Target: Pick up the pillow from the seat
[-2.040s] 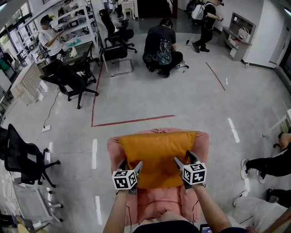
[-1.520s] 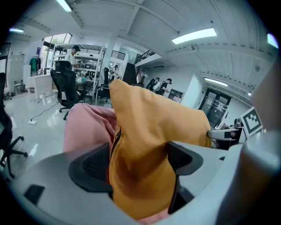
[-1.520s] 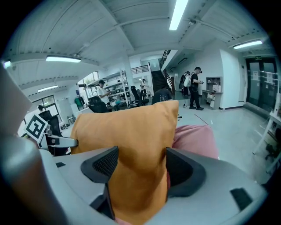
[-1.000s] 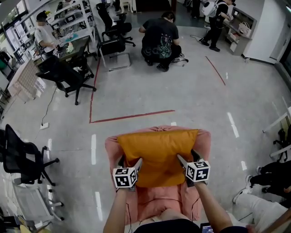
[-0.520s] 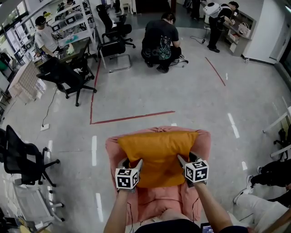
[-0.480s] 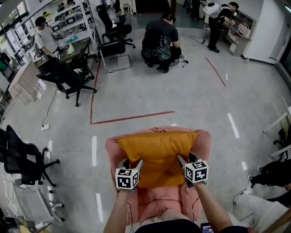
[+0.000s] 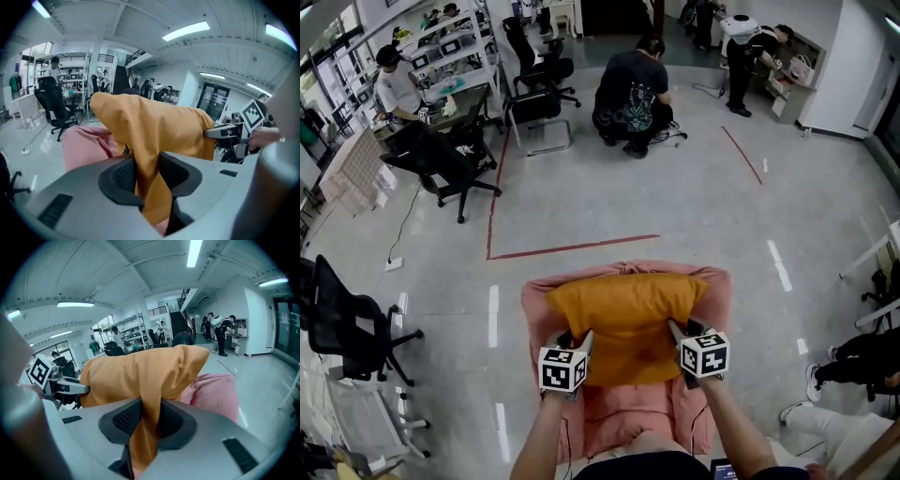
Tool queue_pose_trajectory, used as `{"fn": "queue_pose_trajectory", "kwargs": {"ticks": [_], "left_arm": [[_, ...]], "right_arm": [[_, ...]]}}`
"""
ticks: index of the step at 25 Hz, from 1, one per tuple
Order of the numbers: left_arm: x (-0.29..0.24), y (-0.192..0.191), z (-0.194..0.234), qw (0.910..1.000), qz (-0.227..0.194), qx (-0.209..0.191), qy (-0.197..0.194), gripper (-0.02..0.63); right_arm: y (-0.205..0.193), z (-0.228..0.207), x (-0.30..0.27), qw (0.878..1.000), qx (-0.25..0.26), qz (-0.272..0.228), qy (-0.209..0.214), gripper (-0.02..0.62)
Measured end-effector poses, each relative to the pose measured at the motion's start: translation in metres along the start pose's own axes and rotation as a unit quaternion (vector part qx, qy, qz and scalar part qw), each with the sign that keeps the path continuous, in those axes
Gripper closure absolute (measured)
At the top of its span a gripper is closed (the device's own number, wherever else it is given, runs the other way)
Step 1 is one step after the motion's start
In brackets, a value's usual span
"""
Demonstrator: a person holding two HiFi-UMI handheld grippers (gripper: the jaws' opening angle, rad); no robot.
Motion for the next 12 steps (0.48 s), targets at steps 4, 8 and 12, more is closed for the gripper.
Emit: {"fn": "queue_pose_trajectory", "kwargs": {"ticks": [4,8,12], "left_arm": [[0.013,0.004,-0.008,0.9999,-0.011,-0.006,-0.002,0.474],[0.027,0.005,-0.017,0.9997,-0.022,-0.013,-0.003,0.476],[0.043,0.003,-0.021,0.9993,-0.032,-0.018,-0.006,0.479]], "right_arm": [[0.006,0.005,0.016,1.0,-0.004,-0.015,-0.006,0.494],[0.008,0.011,0.032,0.999,-0.006,-0.03,-0.012,0.495],[0.01,0.021,0.047,0.999,-0.005,-0.044,-0.012,0.495]]}}
Point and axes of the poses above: the fingertips, and each gripper's own axes: x backward along the fingers, z to its left, y out of its top, the point moved 6 cm from there along x, backward along the fingers, and after that the axes turned 14 degrees about -y, right-handed, at the moved point
